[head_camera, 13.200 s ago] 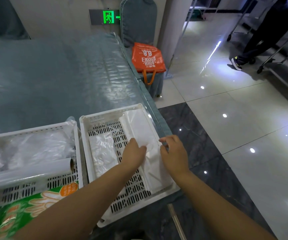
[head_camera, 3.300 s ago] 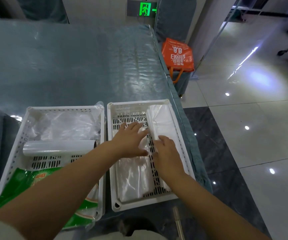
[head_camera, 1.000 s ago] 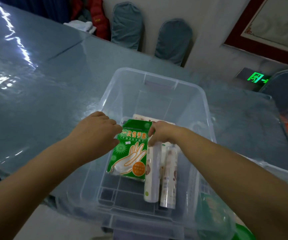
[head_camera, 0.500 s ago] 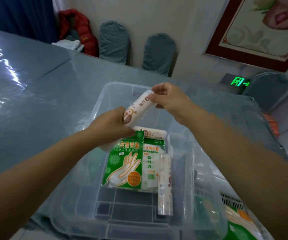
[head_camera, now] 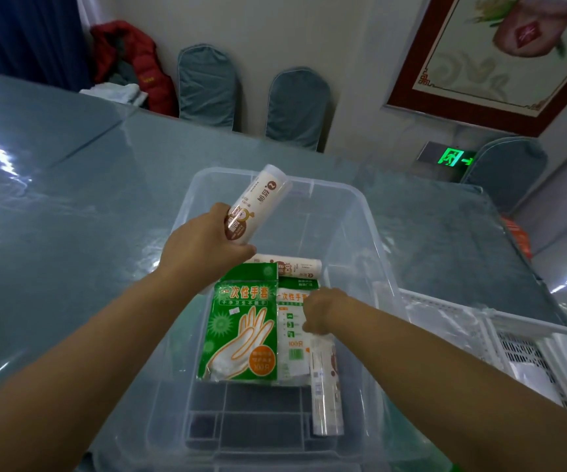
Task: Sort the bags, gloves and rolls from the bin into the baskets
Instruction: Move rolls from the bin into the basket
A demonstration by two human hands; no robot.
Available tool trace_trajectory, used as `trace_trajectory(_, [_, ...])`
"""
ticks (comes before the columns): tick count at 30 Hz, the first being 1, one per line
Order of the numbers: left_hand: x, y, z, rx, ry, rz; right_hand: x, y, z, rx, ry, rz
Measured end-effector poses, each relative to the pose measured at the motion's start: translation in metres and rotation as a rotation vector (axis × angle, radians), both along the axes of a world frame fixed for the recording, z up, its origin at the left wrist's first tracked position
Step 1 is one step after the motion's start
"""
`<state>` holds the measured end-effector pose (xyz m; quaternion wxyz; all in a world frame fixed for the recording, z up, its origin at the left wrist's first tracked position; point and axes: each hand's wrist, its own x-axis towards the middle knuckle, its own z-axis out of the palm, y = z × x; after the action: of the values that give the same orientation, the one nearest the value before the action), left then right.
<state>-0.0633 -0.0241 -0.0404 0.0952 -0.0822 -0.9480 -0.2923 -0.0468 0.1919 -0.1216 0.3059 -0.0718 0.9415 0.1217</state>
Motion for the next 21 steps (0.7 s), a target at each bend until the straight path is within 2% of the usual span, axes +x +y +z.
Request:
trace_trajectory(4, [-0.001,0.0,0.0,0.008,-0.029,-0.006,0.005,-0.002,0.007,-0.151,-0.07,-0.034])
trace_trajectory(9, [0.0,0.0,0.001,-0.001,-0.045,-0.015,0.003,-0.001,0.029,-0.301,-0.163,-0.198])
trace_trajectory(12, [0.001,0.002,0.003,-0.022,-0.062,-0.018,0.008,0.001,0.049,-0.319,-0.201,-0.141])
trace_trajectory(14, [0.003,0.003,0.004,-0.023,-0.054,-0.018,0.016,0.002,0.062,-0.255,-0.126,-0.008])
trace_trajectory(17, [0.006,0.005,0.004,-0.037,-0.037,-0.014,0.028,0.01,0.085,-0.202,0.121,0.14])
trace_trajectory(21, [0.013,0.012,0.004,-0.184,0.047,-0.074,0.042,0.033,0.119,-0.32,0.406,0.066])
